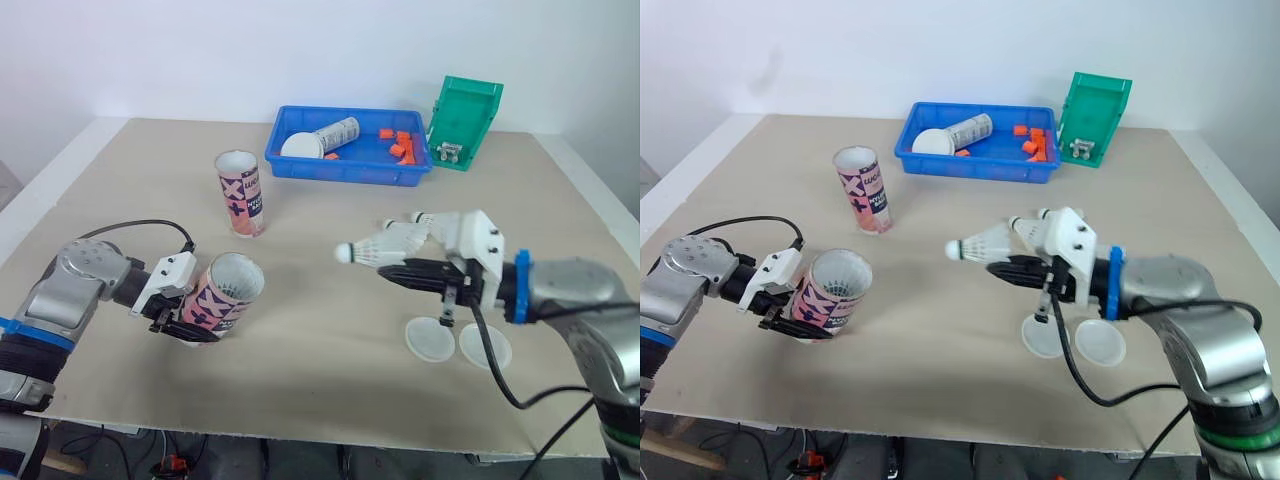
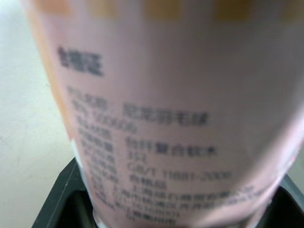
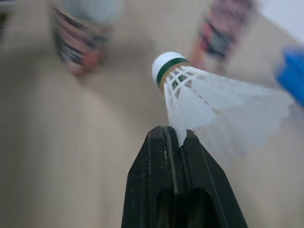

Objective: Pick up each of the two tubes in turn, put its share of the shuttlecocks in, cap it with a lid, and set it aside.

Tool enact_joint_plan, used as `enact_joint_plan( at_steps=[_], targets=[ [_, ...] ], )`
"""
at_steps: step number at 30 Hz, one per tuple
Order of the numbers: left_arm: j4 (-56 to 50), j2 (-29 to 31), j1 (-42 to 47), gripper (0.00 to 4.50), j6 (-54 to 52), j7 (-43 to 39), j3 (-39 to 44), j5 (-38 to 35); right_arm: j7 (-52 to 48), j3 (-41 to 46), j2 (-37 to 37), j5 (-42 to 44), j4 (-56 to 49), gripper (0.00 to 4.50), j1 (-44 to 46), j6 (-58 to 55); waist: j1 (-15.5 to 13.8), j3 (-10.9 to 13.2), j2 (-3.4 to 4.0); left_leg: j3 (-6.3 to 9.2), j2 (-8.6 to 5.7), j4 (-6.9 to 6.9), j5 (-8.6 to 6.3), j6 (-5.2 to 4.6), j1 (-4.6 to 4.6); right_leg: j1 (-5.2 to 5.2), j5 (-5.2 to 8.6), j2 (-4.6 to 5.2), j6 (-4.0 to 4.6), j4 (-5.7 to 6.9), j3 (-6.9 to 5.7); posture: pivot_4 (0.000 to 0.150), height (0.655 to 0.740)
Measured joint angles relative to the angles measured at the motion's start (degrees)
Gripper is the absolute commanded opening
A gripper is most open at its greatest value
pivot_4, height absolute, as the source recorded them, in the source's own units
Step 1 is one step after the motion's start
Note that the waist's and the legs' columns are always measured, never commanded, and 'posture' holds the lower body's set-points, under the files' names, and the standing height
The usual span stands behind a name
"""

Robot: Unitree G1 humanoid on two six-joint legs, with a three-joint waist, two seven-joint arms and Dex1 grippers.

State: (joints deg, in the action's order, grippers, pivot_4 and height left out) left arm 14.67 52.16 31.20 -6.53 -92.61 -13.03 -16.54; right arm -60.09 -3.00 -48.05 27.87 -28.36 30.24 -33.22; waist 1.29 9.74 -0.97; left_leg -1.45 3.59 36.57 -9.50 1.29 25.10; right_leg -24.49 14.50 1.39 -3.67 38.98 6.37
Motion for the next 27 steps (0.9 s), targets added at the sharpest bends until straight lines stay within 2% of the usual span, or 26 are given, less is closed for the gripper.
enact_joint_plan(
  at_steps=[2,3,8,12,19,24,26,27],
  targets=[
    [0.00,-0.17,0.07,2.76,0.06,0.00,-0.02,-0.03,-2.30,-3.25,0.11,-1.86,0.61,0.08,3.45,2.48,-0.15,-0.01,-0.05,0.01,0.03,-0.01,0.00,0.00,0.00,0.00,0.02,0.02,0.01,0.00,-0.10,0.150,0.7079],
    [0.00,0.08,-0.07,2.76,0.02,0.00,0.01,-0.18,-5.11,-7.89,1.55,-4.53,3.53,0.08,8.32,5.49,0.00,0.00,-0.04,-0.06,0.06,0.00,0.00,0.00,0.00,-0.03,0.03,0.04,0.04,-0.01,-0.09,0.150,0.7079],
    [-0.89,0.21,-0.06,2.76,-0.09,0.00,0.01,-0.26,-11.59,-17.46,12.11,-10.69,14.89,0.08,24.78,15.06,-0.26,0.04,0.03,0.01,0.08,-0.06,0.04,-0.05,0.16,-0.14,0.07,0.02,0.09,0.03,-0.26,0.150,0.7079],
    [-1.50,0.25,-0.37,2.76,-0.20,0.00,0.25,-0.41,-13.99,-19.80,14.09,-13.30,19.47,0.08,26.62,19.01,-0.38,-0.01,-0.04,-0.02,0.08,-0.06,0.01,-0.02,0.27,0.11,0.18,0.05,0.10,0.03,-0.28,0.150,0.7079],
    [-3.60,0.75,-3.01,2.76,-1.52,0.57,2.92,-0.27,-18.83,-24.45,18.34,-19.02,25.58,0.08,30.29,25.63,-0.09,0.02,-0.01,-0.02,0.21,-0.07,0.01,-0.02,0.34,-0.06,0.14,-0.07,0.15,0.15,-0.35,0.150,0.7079],
    [-4.08,0.77,-3.19,2.76,-2.25,0.56,3.33,-0.05,-19.76,-24.65,21.37,-20.08,28.27,1.87,32.52,25.64,-0.08,0.02,-0.01,-0.03,0.21,-0.15,0.01,-0.02,0.34,-0.12,0.17,-0.07,0.19,0.14,-0.35,0.150,0.7079],
    [-4.10,0.76,-3.19,2.76,-2.28,0.50,3.38,0.03,-19.81,-24.11,22.46,-19.13,28.60,2.47,33.24,24.95,-0.09,0.02,-0.01,-0.03,0.22,-0.17,0.01,-0.02,0.34,-0.13,0.18,-0.08,0.21,0.15,-0.37,0.150,0.7079],
    [-4.11,0.75,-3.19,2.76,-2.28,0.48,3.39,0.04,-20.09,-23.55,22.93,-17.83,28.59,2.47,33.46,24.05,-0.09,0.02,-0.01,-0.03,0.22,-0.18,0.01,-0.02,0.34,-0.12,0.19,-0.07,0.22,0.15,-0.37,0.150,0.7079]
  ],
)
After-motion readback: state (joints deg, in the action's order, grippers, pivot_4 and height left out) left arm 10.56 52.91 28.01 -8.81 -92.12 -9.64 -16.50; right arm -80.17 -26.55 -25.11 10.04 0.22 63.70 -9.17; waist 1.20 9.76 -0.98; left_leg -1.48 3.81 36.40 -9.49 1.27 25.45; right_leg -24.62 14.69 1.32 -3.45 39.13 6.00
